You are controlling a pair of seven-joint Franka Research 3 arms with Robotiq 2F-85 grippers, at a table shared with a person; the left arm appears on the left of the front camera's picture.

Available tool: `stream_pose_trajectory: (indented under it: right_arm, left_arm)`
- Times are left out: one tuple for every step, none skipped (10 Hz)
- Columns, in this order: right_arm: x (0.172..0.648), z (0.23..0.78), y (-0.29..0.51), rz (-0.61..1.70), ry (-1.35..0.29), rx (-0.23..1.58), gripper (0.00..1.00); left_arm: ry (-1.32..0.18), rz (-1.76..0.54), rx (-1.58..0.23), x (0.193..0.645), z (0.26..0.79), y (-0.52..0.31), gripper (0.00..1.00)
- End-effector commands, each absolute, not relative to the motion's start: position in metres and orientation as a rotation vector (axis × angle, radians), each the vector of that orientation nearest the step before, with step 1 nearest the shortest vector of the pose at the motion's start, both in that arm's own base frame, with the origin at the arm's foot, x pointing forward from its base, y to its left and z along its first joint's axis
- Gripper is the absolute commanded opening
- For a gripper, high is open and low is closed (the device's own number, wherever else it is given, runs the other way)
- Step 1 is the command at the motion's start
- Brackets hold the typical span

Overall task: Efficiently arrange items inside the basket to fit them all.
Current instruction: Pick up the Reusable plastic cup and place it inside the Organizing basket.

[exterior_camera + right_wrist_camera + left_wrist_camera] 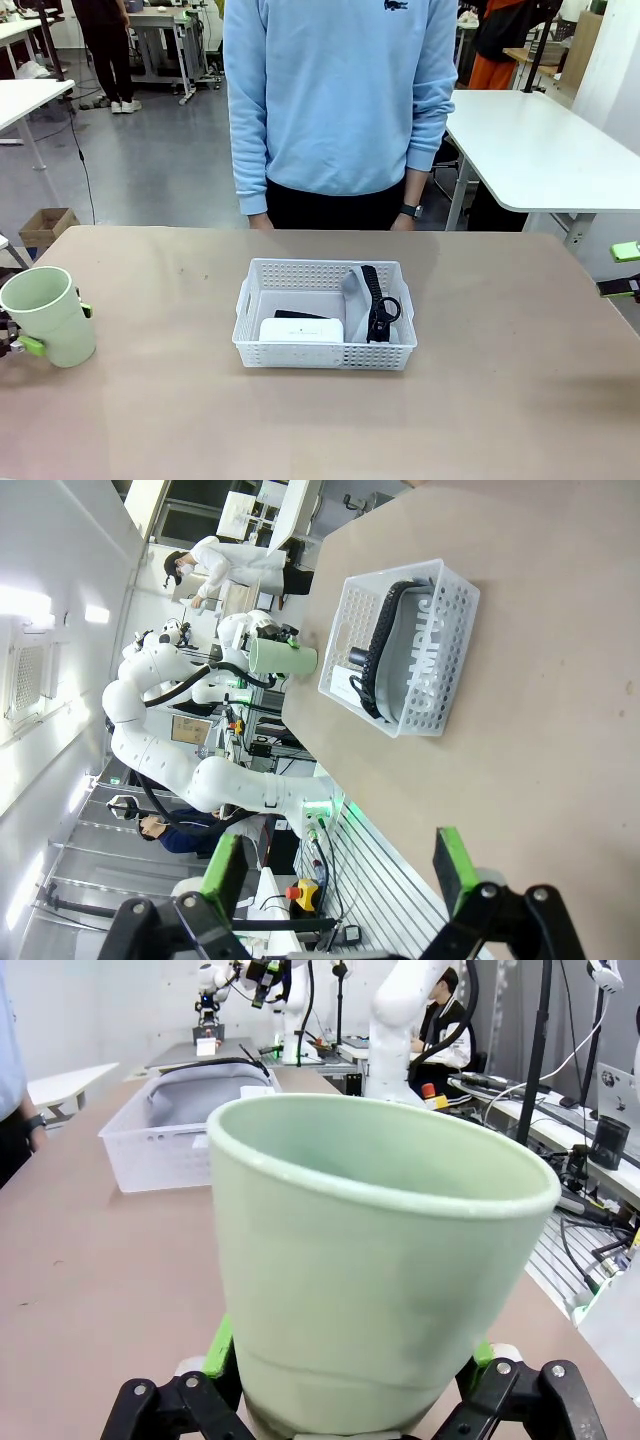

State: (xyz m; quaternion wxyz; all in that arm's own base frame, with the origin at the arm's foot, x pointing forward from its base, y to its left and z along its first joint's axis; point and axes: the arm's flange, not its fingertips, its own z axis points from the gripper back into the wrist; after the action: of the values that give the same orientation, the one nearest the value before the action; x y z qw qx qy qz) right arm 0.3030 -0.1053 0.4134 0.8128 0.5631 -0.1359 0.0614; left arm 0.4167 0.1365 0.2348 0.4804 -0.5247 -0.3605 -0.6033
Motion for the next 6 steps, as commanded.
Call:
stream_pose_trajectory:
  right_arm:
    - [0.3019,0.4146,-0.1071,0.147,-0.303,1.207,1.00]
    - [0.3019,0.4146,-0.1071,0.147,-0.303,1.207,1.00]
    - [0.3019,0.4146,-0.1071,0.147,-0.303,1.207,1.00]
    - [0.3019,0.4146,-0.1071,0.147,-0.303,1.207,1.00]
    - [0.3019,0.4146,-0.1071,0.147,-0.303,1.207,1.00]
    - [0.3019,0.4146,-0.1071,0.147,-0.303,1.207,1.00]
  left_arm:
    - [-0.918,-1.507,-1.260,0.3969,0.2225,0.1427,0.47]
    - [-0.919,-1.510,-1.268,0.3968,0.2234,0.1434,0.40]
    - [-0.921,-1.513,-1.268,0.3967,0.2238,0.1439,0.00]
    - [-0.922,-1.509,-1.270,0.3963,0.2233,0.1435,0.00]
    - [-0.926,-1.508,-1.273,0.3963,0.2235,0.1436,0.00]
    - [-0.927,-1.512,-1.270,0.3960,0.2246,0.1441,0.26]
